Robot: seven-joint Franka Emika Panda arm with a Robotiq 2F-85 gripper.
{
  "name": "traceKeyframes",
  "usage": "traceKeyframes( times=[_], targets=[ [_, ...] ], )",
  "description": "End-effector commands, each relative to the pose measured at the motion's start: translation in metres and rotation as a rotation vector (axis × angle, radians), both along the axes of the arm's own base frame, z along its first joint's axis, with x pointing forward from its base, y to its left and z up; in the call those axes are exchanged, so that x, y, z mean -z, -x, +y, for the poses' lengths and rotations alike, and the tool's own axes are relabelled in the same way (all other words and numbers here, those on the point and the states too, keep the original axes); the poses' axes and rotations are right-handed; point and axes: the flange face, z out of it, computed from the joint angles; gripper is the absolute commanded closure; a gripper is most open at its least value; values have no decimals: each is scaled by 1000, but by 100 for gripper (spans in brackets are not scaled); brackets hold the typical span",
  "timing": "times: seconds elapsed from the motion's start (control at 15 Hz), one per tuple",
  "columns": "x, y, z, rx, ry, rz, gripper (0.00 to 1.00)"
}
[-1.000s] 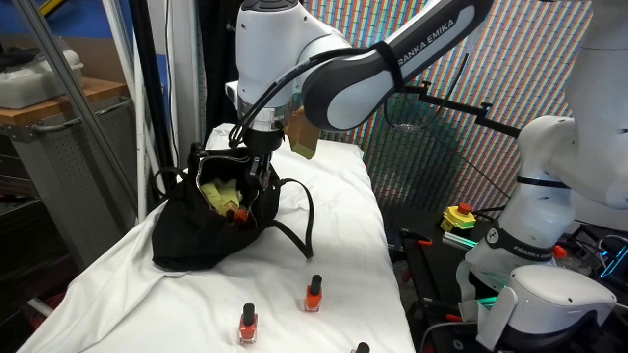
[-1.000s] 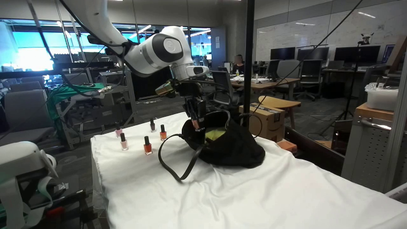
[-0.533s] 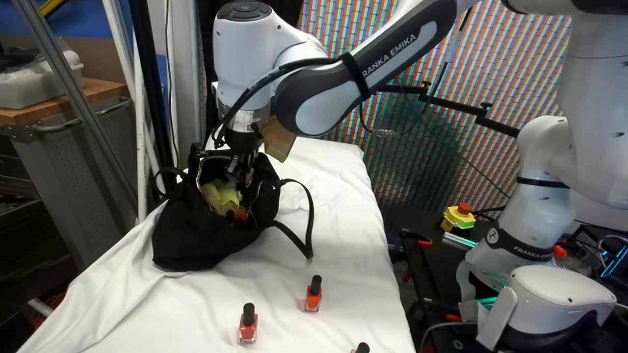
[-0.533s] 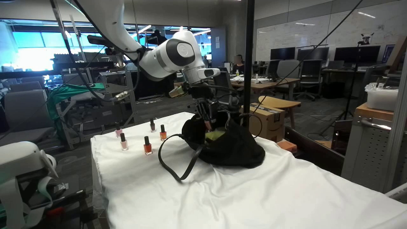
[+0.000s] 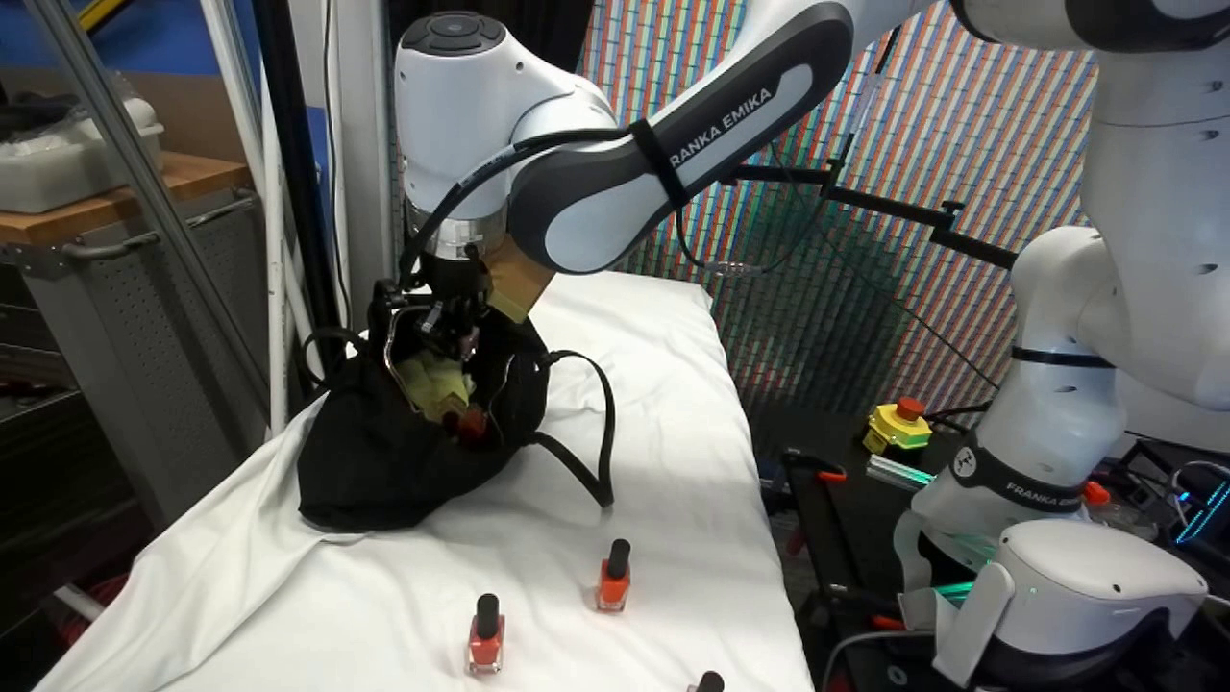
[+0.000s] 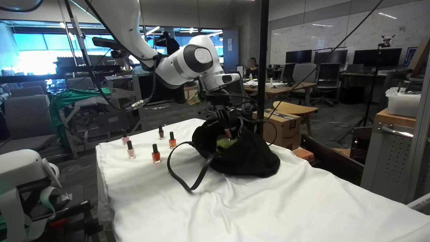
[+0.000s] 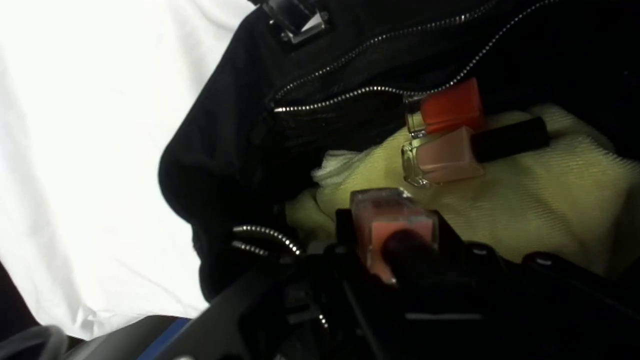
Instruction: Pick up the nail polish and put them in the bag
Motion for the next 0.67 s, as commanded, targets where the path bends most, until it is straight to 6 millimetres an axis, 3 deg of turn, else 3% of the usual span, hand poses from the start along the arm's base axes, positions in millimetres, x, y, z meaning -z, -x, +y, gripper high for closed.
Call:
traceKeyframes(
  times=[0.0, 0.2, 0.6],
  targets=[
    [-3, -10, 0, 20, 14, -39, 23],
    [-6, -5, 0, 20, 12, -43, 2],
    [-13, 19, 5, -30, -4, 10, 0]
  ],
)
